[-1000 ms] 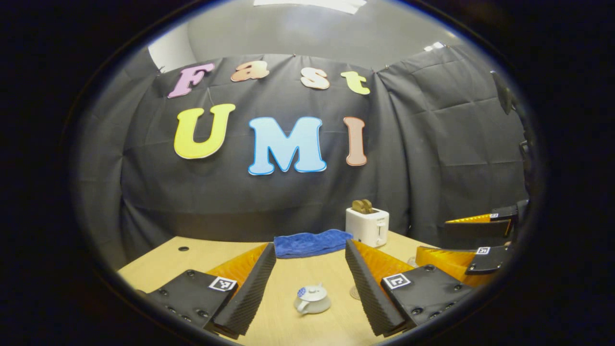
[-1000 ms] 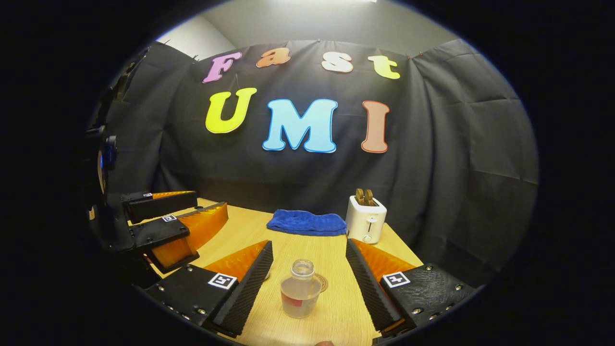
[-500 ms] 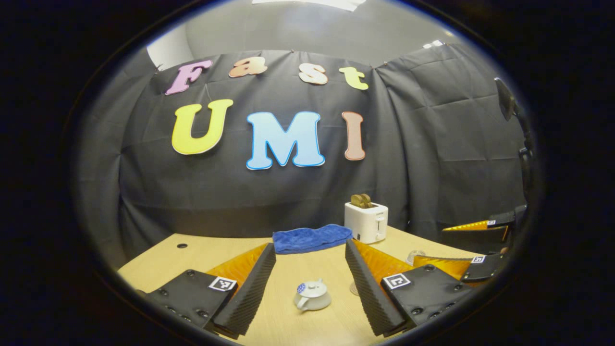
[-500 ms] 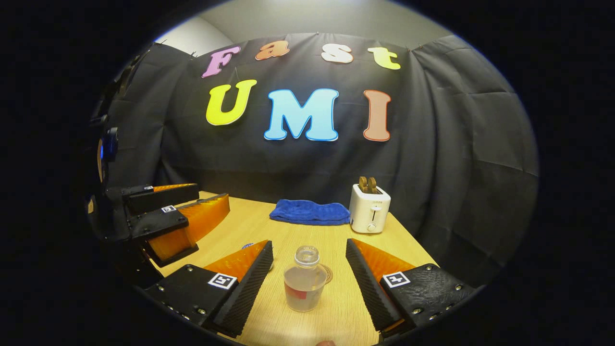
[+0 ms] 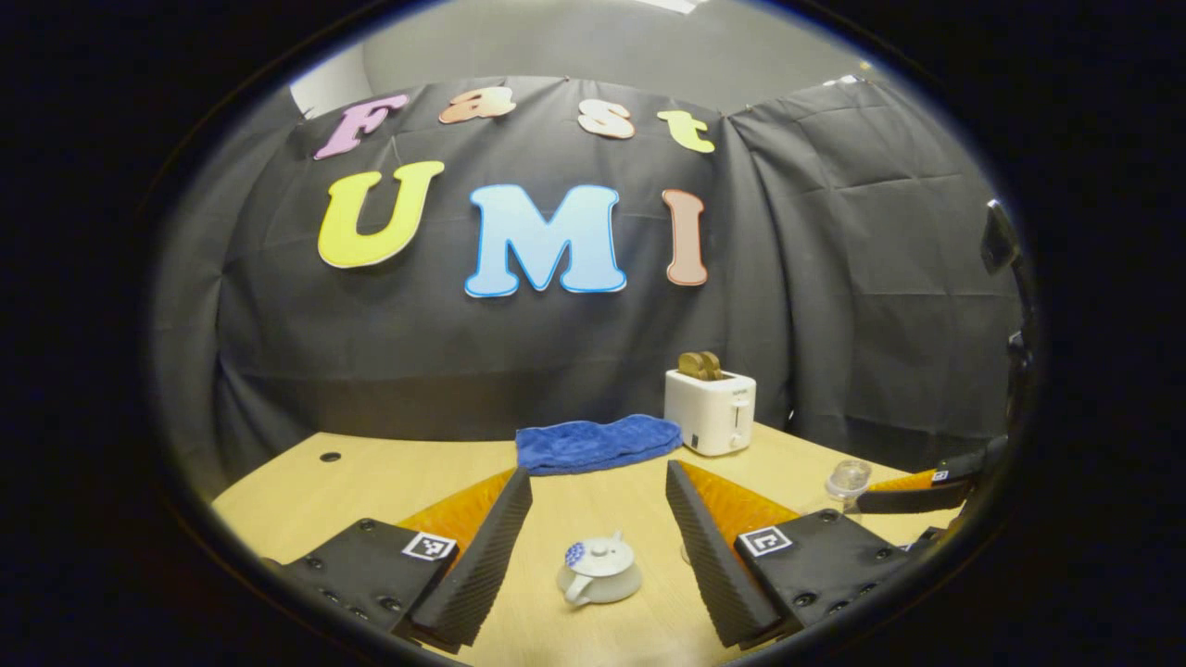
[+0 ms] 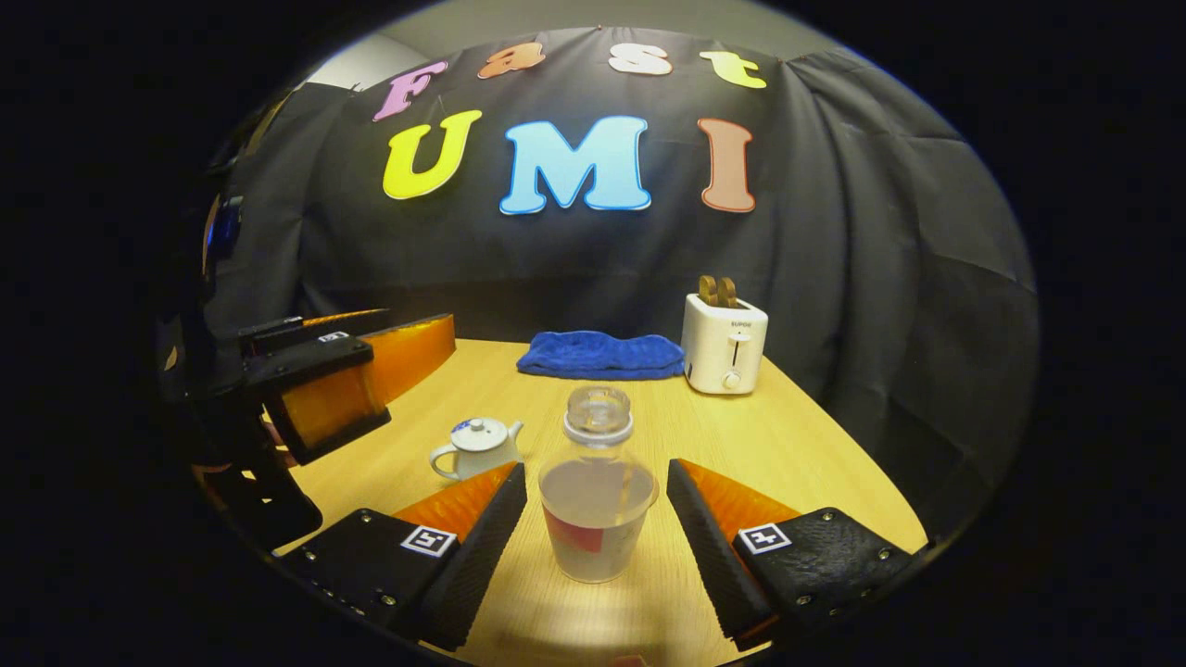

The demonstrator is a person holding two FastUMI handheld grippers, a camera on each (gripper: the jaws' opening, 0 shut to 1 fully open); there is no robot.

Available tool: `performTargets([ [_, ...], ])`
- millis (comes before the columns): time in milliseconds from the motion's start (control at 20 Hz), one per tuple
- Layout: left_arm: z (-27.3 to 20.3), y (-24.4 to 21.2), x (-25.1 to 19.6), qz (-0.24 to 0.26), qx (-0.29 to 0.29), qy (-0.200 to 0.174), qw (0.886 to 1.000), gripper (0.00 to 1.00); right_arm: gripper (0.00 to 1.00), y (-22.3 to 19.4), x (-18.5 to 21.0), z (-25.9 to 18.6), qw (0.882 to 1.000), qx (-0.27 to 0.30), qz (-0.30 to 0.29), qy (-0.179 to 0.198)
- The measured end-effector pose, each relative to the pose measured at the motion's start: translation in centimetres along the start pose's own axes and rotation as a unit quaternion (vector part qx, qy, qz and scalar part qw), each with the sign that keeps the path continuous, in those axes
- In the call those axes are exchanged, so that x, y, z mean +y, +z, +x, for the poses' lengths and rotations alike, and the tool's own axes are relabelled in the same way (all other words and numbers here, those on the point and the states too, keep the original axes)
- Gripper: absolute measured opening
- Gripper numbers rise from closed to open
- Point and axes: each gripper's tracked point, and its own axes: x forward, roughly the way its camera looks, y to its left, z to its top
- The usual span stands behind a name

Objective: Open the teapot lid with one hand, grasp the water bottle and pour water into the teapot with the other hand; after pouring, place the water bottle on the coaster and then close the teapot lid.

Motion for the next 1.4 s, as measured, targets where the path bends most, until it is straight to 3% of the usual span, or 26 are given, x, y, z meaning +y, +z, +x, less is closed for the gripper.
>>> performTargets([
  [450, 5.4, -6.8, -0.7, -0.003, 0.025, -0.022, 0.999, 0.99, 0.95, -4.8, 0.4, 2.1, 0.999, 0.031, 0.01, 0.007],
  [750, 7.6, -8.5, -1.6, 0.001, 0.033, -0.044, 0.998, 0.83, 0.95, -6.1, 0.6, 3.5, 0.999, 0.047, 0.015, 0.009],
  [850, 7.8, -9.2, -1.7, 0.001, 0.039, -0.047, 0.998, 0.82, 0.94, -6.2, 0.6, 3.8, 0.999, 0.048, 0.019, 0.009],
  [950, 7.9, -9.7, -1.9, 0.002, 0.042, -0.05, 0.998, 0.79, 0.88, -6.4, 0.5, 3.9, 0.999, 0.049, 0.02, 0.007],
  [1050, 8.1, -10.3, -2.2, 0.002, 0.047, -0.053, 0.997, 0.67, 0.8, -6.6, 0.4, 4.1, 0.998, 0.056, 0.023, 0.007],
  [1400, 7.9, -11.1, -2.3, 0.01, 0.047, -0.045, 0.998, 0.66, 0.78, -6.6, 0.4, 4.5, 0.998, 0.054, 0.016, 0.012],
])
